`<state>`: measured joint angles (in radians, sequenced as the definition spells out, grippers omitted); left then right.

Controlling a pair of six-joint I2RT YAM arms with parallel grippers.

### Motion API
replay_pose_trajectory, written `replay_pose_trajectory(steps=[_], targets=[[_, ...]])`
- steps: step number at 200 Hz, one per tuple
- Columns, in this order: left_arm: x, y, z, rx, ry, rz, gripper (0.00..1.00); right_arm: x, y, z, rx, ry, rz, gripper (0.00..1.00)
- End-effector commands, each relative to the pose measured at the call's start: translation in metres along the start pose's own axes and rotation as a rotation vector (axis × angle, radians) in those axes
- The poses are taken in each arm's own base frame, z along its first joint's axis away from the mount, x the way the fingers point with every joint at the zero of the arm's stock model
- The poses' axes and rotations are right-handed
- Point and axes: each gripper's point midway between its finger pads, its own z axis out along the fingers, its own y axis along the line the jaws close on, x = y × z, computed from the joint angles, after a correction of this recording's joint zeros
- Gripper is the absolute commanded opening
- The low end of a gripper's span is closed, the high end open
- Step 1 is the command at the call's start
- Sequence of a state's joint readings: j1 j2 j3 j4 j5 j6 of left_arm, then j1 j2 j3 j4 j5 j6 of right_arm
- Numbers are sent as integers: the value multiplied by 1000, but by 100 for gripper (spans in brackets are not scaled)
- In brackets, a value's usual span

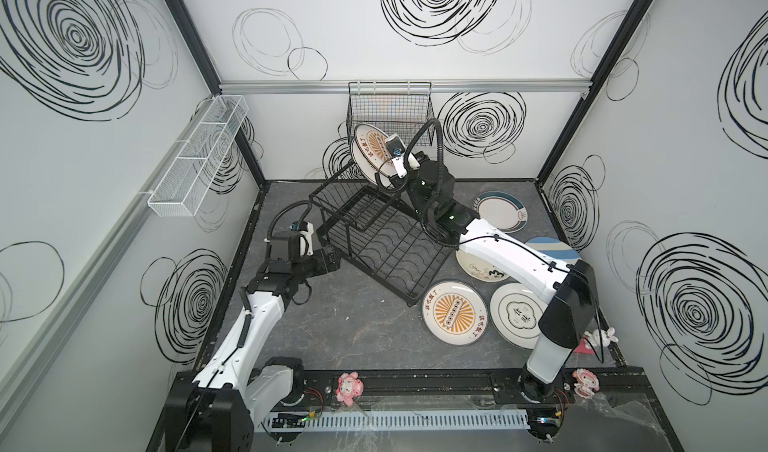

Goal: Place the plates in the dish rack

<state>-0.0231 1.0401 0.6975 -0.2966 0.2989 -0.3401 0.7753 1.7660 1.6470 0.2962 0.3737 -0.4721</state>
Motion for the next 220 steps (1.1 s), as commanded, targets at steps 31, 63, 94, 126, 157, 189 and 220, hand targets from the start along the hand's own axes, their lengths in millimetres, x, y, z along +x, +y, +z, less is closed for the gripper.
replay_pose_trajectory(steps=[31, 63, 94, 126, 157, 189, 220], targets=[[-1, 1, 0, 7, -10, 9, 96, -15, -16, -3, 44, -57, 32, 0], [-1, 2, 0, 5, -7, 9, 96, -8, -13, -1, 42, -48, 27, 0], [-1, 2, 0, 1, -8, 7, 96, -3, -12, 2, 43, -38, 18, 0], [-1, 2, 1, 2, -7, 8, 96, -1, -10, 3, 38, -36, 14, 0], [0, 3, 0, 1, -8, 7, 96, 3, -4, 4, 22, -33, 17, 0], [-1, 3, 1, 0, -8, 8, 96, 9, 1, 9, 13, -24, 19, 0], [0, 2, 1, 4, -6, 6, 96, 12, 7, 14, 8, -19, 19, 0]])
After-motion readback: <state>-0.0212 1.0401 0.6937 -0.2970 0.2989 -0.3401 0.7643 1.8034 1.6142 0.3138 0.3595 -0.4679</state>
